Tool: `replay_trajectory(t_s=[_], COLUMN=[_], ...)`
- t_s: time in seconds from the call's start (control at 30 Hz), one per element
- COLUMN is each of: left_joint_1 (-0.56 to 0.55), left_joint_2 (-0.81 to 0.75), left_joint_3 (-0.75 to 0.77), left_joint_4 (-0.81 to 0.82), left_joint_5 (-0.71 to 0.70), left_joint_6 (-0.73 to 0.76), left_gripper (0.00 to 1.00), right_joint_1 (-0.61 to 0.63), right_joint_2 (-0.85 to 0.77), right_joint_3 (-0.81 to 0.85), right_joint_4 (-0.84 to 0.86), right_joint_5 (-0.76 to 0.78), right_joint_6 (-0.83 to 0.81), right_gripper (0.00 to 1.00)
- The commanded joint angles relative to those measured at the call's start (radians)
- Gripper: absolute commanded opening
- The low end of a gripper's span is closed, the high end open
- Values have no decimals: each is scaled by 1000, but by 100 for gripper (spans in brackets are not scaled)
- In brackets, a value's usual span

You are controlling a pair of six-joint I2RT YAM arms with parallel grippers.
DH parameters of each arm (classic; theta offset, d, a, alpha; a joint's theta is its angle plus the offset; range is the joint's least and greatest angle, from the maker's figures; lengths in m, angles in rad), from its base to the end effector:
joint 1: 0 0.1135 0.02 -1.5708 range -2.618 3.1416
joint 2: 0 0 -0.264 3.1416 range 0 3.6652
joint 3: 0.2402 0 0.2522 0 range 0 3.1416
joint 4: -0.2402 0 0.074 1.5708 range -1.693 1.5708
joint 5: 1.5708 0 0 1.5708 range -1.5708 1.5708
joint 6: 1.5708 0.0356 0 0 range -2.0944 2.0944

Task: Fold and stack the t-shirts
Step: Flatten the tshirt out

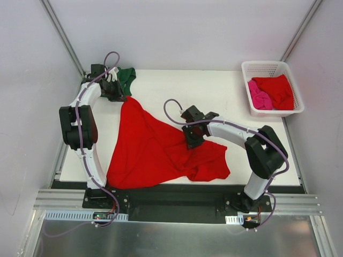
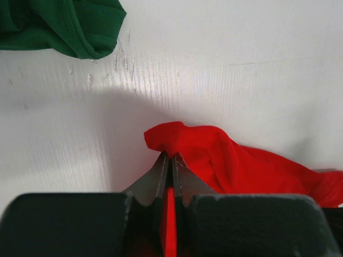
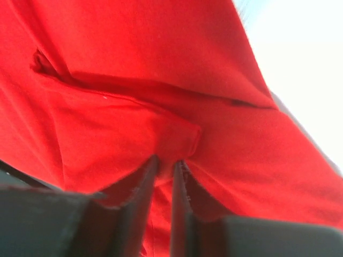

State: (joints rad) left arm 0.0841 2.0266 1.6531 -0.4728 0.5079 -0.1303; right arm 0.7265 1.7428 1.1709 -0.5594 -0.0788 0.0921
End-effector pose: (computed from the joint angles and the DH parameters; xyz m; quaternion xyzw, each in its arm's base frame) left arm 0.4557 0.0210 0.2383 -0.0083 0.9094 -0.2428 0.3375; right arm 0.2599 0.2347 0.1924 -0.3123 0.9239 0.1219 0.1845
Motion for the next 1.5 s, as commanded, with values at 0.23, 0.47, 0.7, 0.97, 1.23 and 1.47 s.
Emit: replay_trajectory(t_s=[0.23, 0.47, 0.7, 0.97, 1.23, 1.47], left_joint_1=[-6, -4, -4, -4, -3, -3], left_joint_2=[-49, -94, -235, -460, -633, -738], left_joint_3=[-7, -16, -55, -114, -121, -130], left_joint_4=[-7, -9, -18, -56, -127, -184], left_joint_5=[17, -2, -26, -26, -23, -45], left_joint_6=[14, 12, -3, -11, -3, 18], left_gripper=[0, 0, 0, 0, 0, 0], right_joint_1=[-10, -27, -176, -292, -335, -355], right_joint_2=[-14, -89, -198, -292, -379, -419], right_joint_3=[-11, 79, 269, 444, 570, 654], right_joint_4=[23, -80, -221, -290, -316, -352], right_joint_5=[-39, 201, 402, 432, 464, 507], right_joint_6=[6, -29, -71, -146, -201, -222], right_gripper=[1, 1, 1, 1, 1, 1])
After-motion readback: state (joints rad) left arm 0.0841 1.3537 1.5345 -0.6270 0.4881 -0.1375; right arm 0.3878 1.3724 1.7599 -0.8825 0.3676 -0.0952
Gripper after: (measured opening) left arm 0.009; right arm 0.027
